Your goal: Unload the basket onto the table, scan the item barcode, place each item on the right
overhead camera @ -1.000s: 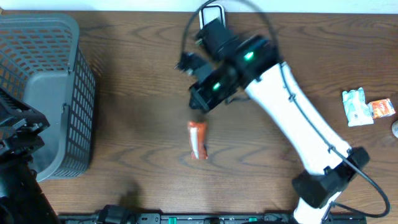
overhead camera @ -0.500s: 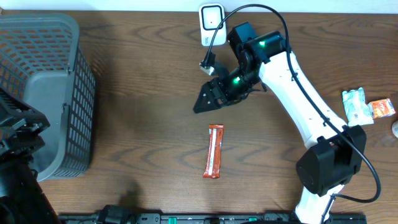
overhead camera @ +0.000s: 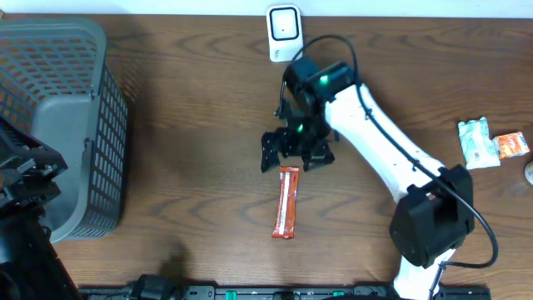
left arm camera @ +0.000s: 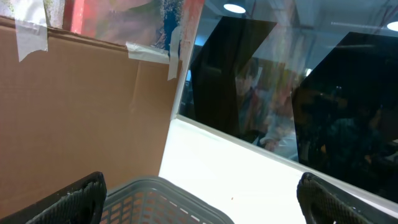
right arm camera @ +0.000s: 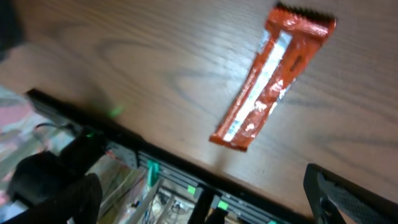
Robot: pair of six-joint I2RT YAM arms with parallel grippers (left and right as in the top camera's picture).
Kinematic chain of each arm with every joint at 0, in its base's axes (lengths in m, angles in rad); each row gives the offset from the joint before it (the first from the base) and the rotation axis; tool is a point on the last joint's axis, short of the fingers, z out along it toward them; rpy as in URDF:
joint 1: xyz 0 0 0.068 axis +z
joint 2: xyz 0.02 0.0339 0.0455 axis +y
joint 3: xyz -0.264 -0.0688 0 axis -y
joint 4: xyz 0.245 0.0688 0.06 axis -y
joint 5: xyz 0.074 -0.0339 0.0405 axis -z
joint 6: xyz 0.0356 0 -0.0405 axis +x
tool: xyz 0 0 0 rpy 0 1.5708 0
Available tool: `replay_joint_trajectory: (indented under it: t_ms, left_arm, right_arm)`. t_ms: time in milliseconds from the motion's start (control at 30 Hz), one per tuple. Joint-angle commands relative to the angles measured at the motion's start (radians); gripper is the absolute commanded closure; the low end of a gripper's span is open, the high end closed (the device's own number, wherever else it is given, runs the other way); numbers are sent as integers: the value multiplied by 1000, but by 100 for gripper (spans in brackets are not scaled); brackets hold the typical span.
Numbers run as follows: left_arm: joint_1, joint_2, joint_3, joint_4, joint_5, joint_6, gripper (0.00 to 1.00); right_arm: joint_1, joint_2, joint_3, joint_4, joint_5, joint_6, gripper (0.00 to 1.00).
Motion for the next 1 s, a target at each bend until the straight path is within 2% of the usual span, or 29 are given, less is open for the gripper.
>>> replay_joint_trajectory:
  t_ms: [0, 200, 400, 600, 733, 900, 967]
  left_arm:
    - [3, -2, -14, 0, -2, -27, 2]
    - [3, -1, -16, 0, -1, -27, 2]
    - [3, -1, -16, 0, -1, -27, 2]
    - [3, -1, -16, 0, -1, -27, 2]
    - [3, -1, -16, 0, -1, -47, 2]
    - [3, -1, -16, 0, -2, -53, 2]
    - [3, -1, -16, 0, -1, -54, 2]
  right_arm:
    - [2, -1, -119, 48, -19, 64, 1]
    - [-2, -1, -328, 198, -109, 63, 1]
    - [-7, -1, -410, 275, -100, 58, 1]
    - [-13, -1, -522, 478, -107, 64, 1]
    - [-18, -1, -611, 605, -93, 58, 12]
    - [-32, -1, -674, 676, 20, 55, 19]
    - [-48, -1, -686, 695, 21, 55, 28]
